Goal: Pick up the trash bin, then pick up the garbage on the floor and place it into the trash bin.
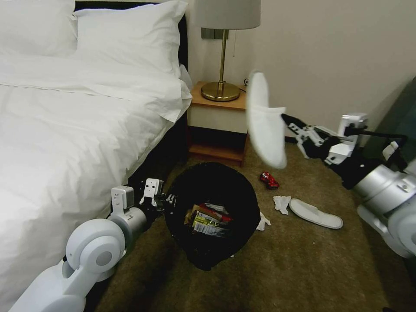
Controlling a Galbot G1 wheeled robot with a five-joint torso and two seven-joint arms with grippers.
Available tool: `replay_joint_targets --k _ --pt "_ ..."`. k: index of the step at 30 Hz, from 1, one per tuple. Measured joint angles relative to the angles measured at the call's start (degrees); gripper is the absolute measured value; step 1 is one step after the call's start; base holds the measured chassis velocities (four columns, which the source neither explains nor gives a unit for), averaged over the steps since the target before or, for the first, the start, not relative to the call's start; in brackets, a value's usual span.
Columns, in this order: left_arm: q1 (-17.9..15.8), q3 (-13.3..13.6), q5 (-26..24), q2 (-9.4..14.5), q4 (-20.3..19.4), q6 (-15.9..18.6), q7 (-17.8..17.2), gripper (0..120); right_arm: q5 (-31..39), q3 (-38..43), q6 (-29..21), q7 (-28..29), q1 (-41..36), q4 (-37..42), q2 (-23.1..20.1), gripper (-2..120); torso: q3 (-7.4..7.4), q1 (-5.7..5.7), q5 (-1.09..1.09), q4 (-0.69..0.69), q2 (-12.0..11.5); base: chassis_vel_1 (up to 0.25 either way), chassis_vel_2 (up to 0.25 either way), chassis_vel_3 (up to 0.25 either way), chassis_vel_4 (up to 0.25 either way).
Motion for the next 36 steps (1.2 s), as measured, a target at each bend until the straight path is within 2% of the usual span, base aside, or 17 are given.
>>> replay_joint_targets --k 9,19,20,21,23,27,30,31,33,34,36 --pt "-2.89 0.18 -0.83 -0.56 1.82 0.0 -0.08 1 -2.62 -14.38 1.59 -2.35 6.34 -2.27 1.48 0 0.0 0.0 -0.01 0.0 0.0 0.0 0.0 0.0 0.0" --pt "-4.59 -0.27 -1.15 -1.6 3.26 0.0 -0.17 1 -8.29 -22.5 1.73 -1.98 5.7 -4.22 2.78 0 0.0 0.0 -0.01 0.0 0.0 0.0 0.0 0.0 0.0" --pt "-4.74 -0.28 -1.15 -1.69 3.38 0.0 -0.18 1 -9.92 -23.83 1.42 -1.82 5.5 -4.86 3.0 5 -0.01 0.0 -0.01 0.0 0.0 0.0 0.0 0.0 0.0" --pt "-4.74 -0.28 -1.15 -1.69 3.38 0.0 -0.18 1 -9.92 -23.83 1.42 -1.82 5.5 -4.86 3.0 5 -0.01 0.0 -0.01 0.0 0.0 0.0 0.0 0.0 0.0" --pt "-5.14 -0.37 -1.3 -1.76 3.57 0.0 -0.23 1 -12.28 -25.12 1.3 -1.8 5.35 -5.83 3.5 17 0.0 0.0 0.0 0.0 0.0 0.0 0.0 0.0 0.0" --pt "-5.54 -0.5 -1.62 -1.75 3.68 0.0 -0.52 1 -12.97 -25.79 1.23 -1.31 5.35 -6.3 3.82 26 0.0 0.0 -0.01 0.0 0.0 0.0 0.0 0.0 0.0" --pt "-5.98 -0.92 -2.39 -1.72 3.68 0.0 -0.92 1 -13.65 -26.36 1.48 -0.99 5.44 -6.87 4.14 40 0.0 0.0 -0.01 -0.01 0.0 0.0 0.0 0.0 0.0" --pt "-5.98 -0.92 -2.39 -1.72 3.68 0.0 -0.92 1 -13.65 -26.36 1.48 -0.99 5.44 -6.87 4.14 40 0.0 0.0 -0.01 -0.01 0.0 0.0 0.0 0.0 0.0" --pt "-6.19 -1.24 -2.95 -1.56 3.66 0.0 -1.18 1 -13.96 -26.99 1.55 -0.8 6.18 -7.23 4.75 51 0.0 0.0 -0.01 -0.01 0.0 0.0 0.0 0.0 0.0" --pt "-6.19 -1.24 -2.95 -1.56 3.66 0.0 -1.18 1 -13.96 -26.99 1.55 -0.8 6.18 -7.23 4.75 51 0.0 0.0 -0.01 -0.01 0.0 0.0 0.0 0.0 0.0" --pt "-6.33 -1.25 -3.26 -1.49 3.49 0.0 -1.28 1 -14.0 -27.56 1.61 0.0 7.89 -7.32 5.74 63 0.0 0.0 -0.01 0.0 0.0 0.0 0.0 0.0 0.0"
